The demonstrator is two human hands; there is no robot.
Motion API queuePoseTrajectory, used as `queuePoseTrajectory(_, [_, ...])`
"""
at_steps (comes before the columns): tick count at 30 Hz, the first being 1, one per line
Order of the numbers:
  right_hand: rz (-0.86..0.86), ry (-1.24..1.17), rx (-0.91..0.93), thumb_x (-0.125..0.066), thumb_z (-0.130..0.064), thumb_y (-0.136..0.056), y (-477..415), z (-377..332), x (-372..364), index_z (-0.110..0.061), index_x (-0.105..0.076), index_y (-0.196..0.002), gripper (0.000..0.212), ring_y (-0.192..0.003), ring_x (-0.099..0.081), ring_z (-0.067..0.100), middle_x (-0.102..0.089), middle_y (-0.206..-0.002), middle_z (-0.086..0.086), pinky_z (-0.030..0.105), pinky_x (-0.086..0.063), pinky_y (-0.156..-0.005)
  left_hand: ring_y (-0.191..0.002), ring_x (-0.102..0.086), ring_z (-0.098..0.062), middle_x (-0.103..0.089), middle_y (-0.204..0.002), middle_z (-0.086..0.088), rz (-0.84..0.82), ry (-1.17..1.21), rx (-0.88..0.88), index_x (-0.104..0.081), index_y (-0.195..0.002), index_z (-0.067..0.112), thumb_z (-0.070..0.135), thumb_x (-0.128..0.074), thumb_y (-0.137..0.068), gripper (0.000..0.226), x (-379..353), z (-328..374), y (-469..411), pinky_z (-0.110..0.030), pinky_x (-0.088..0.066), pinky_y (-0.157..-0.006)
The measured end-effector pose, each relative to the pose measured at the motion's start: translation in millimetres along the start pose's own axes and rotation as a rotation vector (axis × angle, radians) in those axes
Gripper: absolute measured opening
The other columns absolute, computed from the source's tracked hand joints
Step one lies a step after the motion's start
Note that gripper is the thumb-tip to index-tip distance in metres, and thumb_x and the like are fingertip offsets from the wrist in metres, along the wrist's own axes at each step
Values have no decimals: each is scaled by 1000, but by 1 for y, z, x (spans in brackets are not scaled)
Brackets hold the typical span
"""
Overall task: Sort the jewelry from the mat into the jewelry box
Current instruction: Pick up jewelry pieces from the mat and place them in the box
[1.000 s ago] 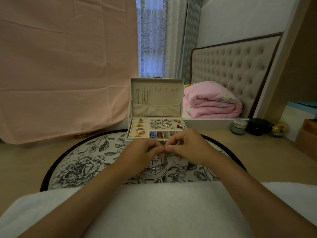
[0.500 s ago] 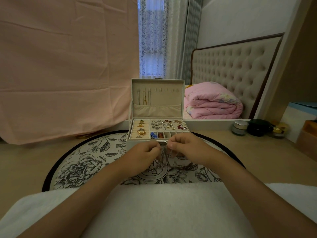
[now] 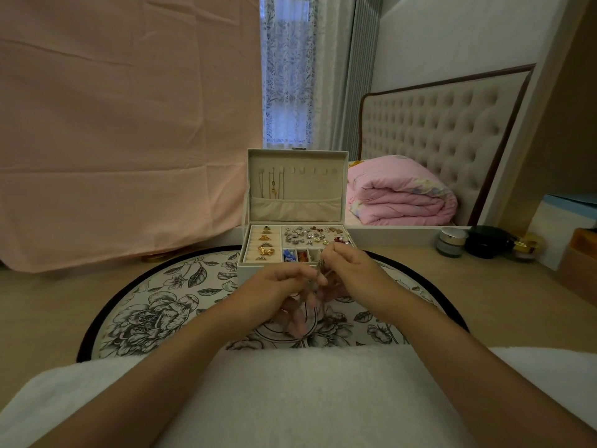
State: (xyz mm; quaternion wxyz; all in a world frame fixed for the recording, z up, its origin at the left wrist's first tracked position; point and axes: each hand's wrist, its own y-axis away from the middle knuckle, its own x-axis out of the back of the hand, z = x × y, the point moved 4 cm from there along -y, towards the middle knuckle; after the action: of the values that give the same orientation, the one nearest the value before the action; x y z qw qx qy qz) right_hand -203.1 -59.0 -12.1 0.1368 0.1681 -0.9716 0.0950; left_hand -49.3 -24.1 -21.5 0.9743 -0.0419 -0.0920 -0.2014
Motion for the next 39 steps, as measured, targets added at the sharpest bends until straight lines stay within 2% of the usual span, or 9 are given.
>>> queuePoseTrajectory(4, [0, 54, 37, -44, -25, -107, 0, 2, 2, -16, -56, -86, 26, -53, -51, 15, -64, -70, -2, 25, -38, -47, -88, -70, -21, -70, -96, 7, 160, -300, -197, -79, -77, 19, 3, -73, -85, 19, 9, -1, -5, -39, -62, -70])
queuePoseTrajectory(8, [-52, 80, 46, -47, -26, -106, 3, 0, 0, -21, -62, -85, 26, -57, -46, 9, -62, -65, -12, 19, -36, -51, -88, -66, -10, -68, -95, 3, 314, -362, -276, -63, -93, 22, 15, -87, -71, 33, 11, -4, -6, -29, -58, -76])
queuePoseTrajectory(11, [-97, 40, 50, -49, -24, -105, 3, 0, -1, -21, -65, -84, 27, -58, -47, 7, -62, -67, -14, 15, -38, -52, -91, -66, -11, -67, -99, 5, 312, -319, -277, -62, -103, 25, 18, -85, -74, 38, 7, -4, -7, -33, -59, -78])
queuePoseTrajectory(15, [-93, 77, 56, -61, -20, -99, 4, -1, 2, -23, -74, -83, 21, -61, -55, 4, -66, -67, -12, 16, -42, -57, -82, -71, -30, -74, -86, -10, 282, -236, -230, -70, -99, 18, 16, -79, -81, 21, 11, -2, -7, -40, -60, -78])
queuePoseTrajectory(20, [-6, 128, 94, -77, -7, -84, 2, -2, 15, -23, -80, -92, 18, -92, -72, 12, -78, -90, -2, 27, -57, -88, -71, -67, -19, -75, -83, -4, 172, -111, -63, -74, -94, 10, 15, -63, -95, 12, 10, -6, -6, -26, -58, -67])
queuePoseTrajectory(27, [92, 196, 159, -81, -11, -82, -2, -1, 15, -28, -79, -87, 18, -64, -58, 12, -75, -82, -7, 33, -52, -62, -71, -66, -17, -72, -86, -6, 97, 66, 46, -67, -100, 6, 19, -46, -104, 25, 4, -10, -6, -30, -55, -71])
queuePoseTrajectory(31, [69, 283, 208, -80, -12, -82, 0, -4, 12, -28, -81, -86, 17, -82, -67, 33, -76, -87, 2, 43, -57, -76, -69, -66, -17, -72, -85, -7, 116, 5, 34, -67, -101, 6, 20, -44, -105, 27, 2, -8, -4, -24, -55, -63])
queuePoseTrajectory(35, [13, 287, 178, -80, -18, -83, 3, -7, 10, -27, -80, -87, 9, -73, -66, 10, -76, -78, -7, 23, -55, -70, -67, -66, -18, -70, -79, -7, 153, -48, 23, -67, -104, 3, 23, -44, -105, 31, 4, -7, -3, -25, -55, -62])
queuePoseTrajectory(39, [18, 287, 177, -80, -20, -84, 4, -7, 10, -24, -81, -83, 3, -68, -62, 7, -74, -75, -7, 23, -53, -66, -61, -64, -16, -68, -67, 0, 178, -160, 1, -66, -99, 2, 25, -47, -104, 30, 5, -6, -3, -21, -54, -61])
